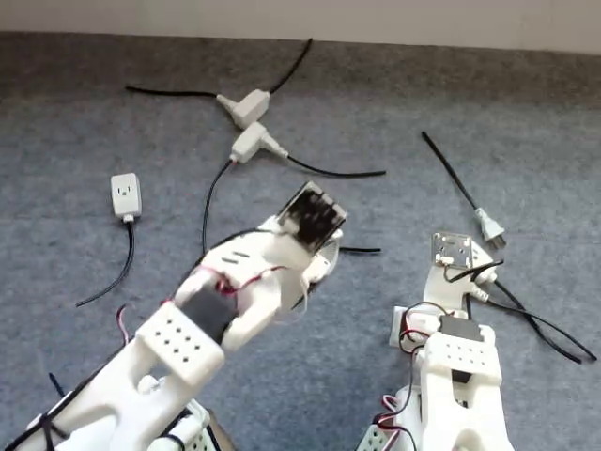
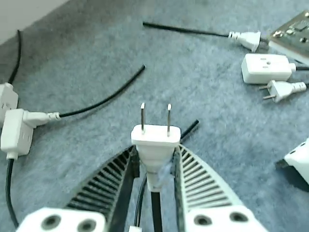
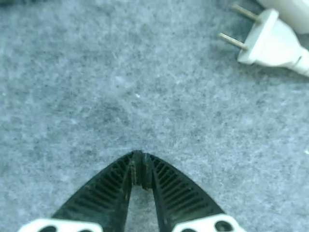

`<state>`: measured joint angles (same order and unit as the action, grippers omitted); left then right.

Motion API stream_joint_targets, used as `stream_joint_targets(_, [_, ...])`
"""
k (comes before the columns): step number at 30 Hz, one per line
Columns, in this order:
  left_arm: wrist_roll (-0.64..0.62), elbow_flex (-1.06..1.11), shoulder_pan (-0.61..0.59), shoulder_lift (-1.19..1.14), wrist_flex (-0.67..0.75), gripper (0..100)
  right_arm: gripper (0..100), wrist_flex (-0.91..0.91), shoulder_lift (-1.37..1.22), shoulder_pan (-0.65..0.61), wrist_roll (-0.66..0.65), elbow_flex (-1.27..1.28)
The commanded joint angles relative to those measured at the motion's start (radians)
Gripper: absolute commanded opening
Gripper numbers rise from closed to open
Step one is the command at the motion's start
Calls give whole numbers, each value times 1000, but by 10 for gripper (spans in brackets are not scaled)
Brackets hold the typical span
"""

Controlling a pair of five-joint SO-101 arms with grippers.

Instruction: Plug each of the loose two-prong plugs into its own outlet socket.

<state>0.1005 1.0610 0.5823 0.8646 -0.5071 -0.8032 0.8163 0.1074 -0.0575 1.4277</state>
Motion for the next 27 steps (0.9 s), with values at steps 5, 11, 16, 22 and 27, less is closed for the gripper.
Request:
stream_joint_targets(5, [-63,332,8,226,548,7,7,36,13,10,2,-19])
stream_joint_targets(11, [-130,440,7,246,763,7,7,-150,15,10,2,-251])
stream_joint_targets(16, [-143,524,15,252,905,7,7,-341,15,-2,0,-558])
stream_joint_targets(22, [-201,558,8,254,1017,7,7,-515,15,-19,-34,-903])
stream_joint_targets(27, [-204,561,16,254,1016,7,7,-650,50,-19,-112,-1130])
